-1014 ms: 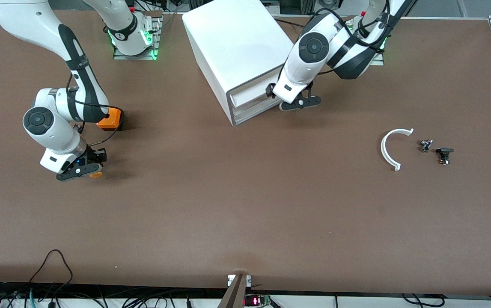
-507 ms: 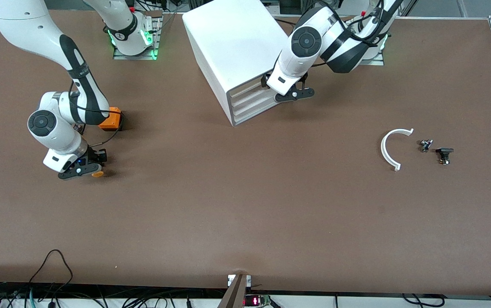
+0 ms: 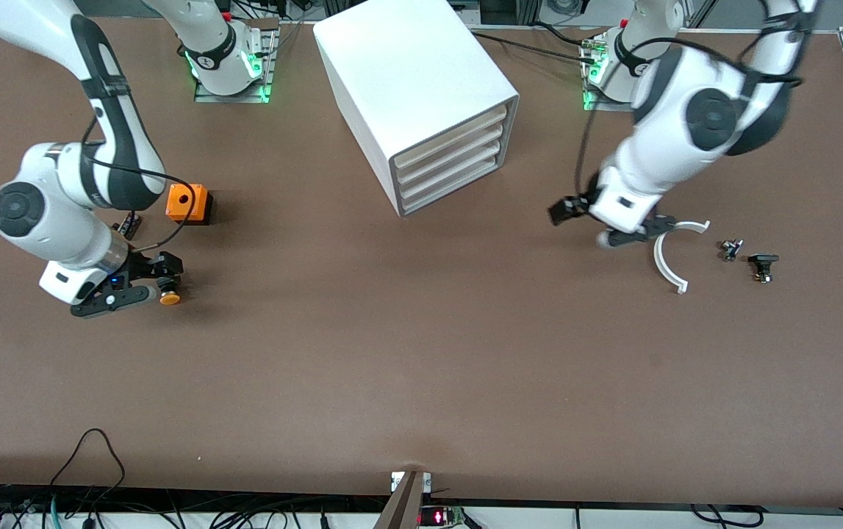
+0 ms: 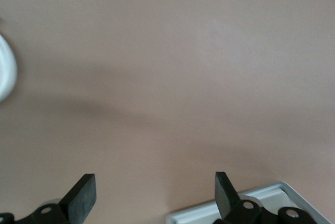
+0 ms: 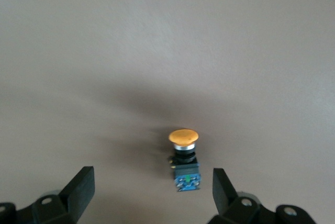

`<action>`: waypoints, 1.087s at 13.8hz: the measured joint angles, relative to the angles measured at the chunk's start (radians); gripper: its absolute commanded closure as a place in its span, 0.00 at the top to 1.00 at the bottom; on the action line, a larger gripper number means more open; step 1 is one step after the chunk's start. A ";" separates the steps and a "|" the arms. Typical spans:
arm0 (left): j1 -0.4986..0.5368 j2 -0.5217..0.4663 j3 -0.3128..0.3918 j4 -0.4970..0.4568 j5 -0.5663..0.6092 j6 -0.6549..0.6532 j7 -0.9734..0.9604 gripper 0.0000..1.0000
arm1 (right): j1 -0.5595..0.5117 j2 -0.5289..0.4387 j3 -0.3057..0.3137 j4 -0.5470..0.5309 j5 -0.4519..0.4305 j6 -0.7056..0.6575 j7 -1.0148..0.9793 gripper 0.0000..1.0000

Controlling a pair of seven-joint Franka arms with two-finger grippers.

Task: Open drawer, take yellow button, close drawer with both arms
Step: 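Lower the button beside the orange box while the left gripper withdraws, then open the right gripper and draw it back from the button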

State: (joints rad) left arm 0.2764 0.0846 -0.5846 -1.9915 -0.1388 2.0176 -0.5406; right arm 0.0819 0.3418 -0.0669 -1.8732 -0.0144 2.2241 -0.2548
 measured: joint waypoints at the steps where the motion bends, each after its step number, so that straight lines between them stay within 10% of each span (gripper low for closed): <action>1: -0.001 -0.022 0.054 0.024 0.000 -0.053 0.073 1.00 | 0.000 -0.003 0.003 0.044 0.018 -0.049 0.000 1.00; 6: -0.004 -0.100 0.216 0.215 0.100 -0.350 0.302 1.00 | 0.014 -0.008 0.049 0.253 0.089 -0.281 0.093 1.00; 15: -0.008 -0.102 0.250 0.246 0.104 -0.373 0.433 1.00 | -0.011 -0.107 0.038 0.481 0.065 -0.593 0.405 1.00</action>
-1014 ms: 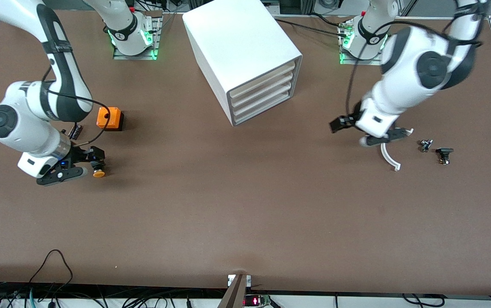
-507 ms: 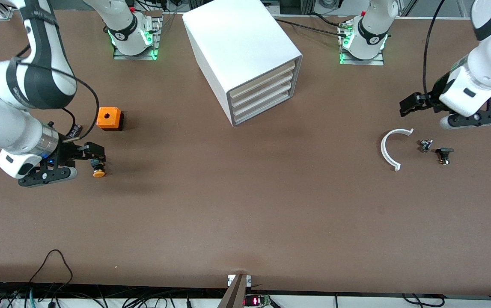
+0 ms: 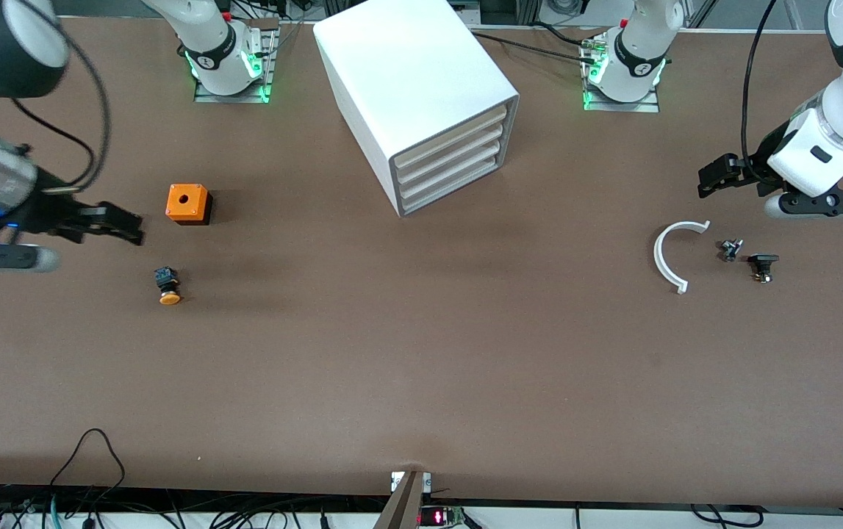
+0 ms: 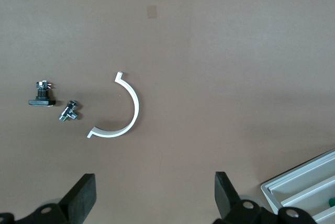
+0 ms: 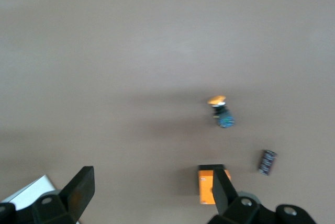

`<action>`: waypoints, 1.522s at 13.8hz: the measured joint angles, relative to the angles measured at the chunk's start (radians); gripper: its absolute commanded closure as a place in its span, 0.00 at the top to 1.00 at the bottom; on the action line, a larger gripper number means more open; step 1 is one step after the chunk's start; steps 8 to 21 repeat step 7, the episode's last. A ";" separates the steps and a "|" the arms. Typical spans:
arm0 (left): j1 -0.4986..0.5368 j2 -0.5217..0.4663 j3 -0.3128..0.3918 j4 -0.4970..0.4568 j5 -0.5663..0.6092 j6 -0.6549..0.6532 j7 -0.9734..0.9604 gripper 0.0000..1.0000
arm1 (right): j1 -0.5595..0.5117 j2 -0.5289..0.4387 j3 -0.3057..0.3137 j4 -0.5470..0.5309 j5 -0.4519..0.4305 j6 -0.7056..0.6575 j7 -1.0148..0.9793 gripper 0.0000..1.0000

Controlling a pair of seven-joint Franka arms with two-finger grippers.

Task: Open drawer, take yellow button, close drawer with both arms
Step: 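Open the right gripper and draw it back from the button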

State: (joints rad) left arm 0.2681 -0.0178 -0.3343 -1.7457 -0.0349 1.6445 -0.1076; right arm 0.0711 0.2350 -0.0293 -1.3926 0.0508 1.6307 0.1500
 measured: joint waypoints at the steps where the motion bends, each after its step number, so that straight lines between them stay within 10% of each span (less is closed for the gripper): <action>1: -0.002 0.000 0.000 0.000 0.000 0.000 0.000 1.00 | -0.051 -0.002 -0.003 0.000 -0.001 -0.003 -0.007 1.00; 21: -0.005 0.000 0.001 0.002 0.000 0.001 0.001 1.00 | -0.128 -0.017 -0.008 0.000 -0.079 -0.016 -0.086 1.00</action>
